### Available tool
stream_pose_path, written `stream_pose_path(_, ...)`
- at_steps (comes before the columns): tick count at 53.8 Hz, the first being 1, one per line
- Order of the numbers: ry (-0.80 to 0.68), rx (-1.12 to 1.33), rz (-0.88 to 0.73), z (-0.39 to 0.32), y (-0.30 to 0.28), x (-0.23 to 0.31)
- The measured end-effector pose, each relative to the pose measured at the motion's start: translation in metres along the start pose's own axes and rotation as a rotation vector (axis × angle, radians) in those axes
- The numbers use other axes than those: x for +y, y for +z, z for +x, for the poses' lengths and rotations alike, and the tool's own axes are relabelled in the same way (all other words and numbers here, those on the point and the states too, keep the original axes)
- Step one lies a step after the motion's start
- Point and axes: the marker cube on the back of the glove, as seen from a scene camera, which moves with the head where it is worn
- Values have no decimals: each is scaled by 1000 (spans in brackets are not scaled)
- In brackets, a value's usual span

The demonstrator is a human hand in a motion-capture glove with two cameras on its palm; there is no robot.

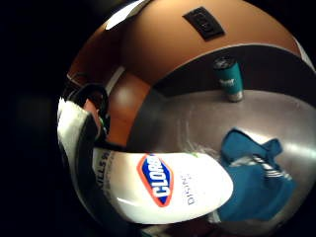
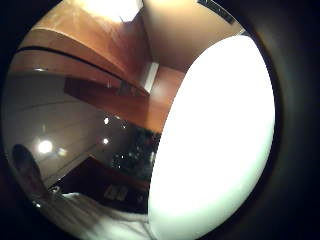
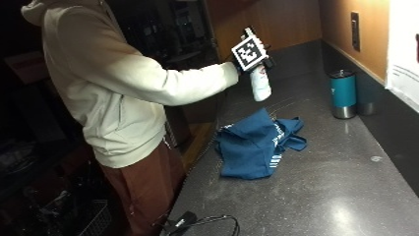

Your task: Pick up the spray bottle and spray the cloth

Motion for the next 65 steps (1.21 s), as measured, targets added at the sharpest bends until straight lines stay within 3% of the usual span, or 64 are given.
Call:
stream_pose_path(3, 8, -98, -57, 0, 12, 15)
stream_pose_path(9, 10, 43, 158, 39, 42, -7)
stream_pose_path(13, 18, 35, 103, 53, 62, 2)
stream_pose_path(18, 55, 109, 277, 87, 77, -22)
stream_pose_path(22, 91, 102, 205, 104, 84, -11)
stream_pose_path(26, 118, 126, 293, 124, 92, -21)
stream_pose_path(32, 152, 130, 74, 138, 108, 9)
stream_pose_path(37, 145, 118, 247, 145, 114, -15)
stream_pose_path(43, 152, 146, 195, 153, 115, -7)
stream_pose_path(50, 170, 76, -56, 136, 108, 21)
stream_pose_path(65, 144, 93, 15, 122, 53, 42)
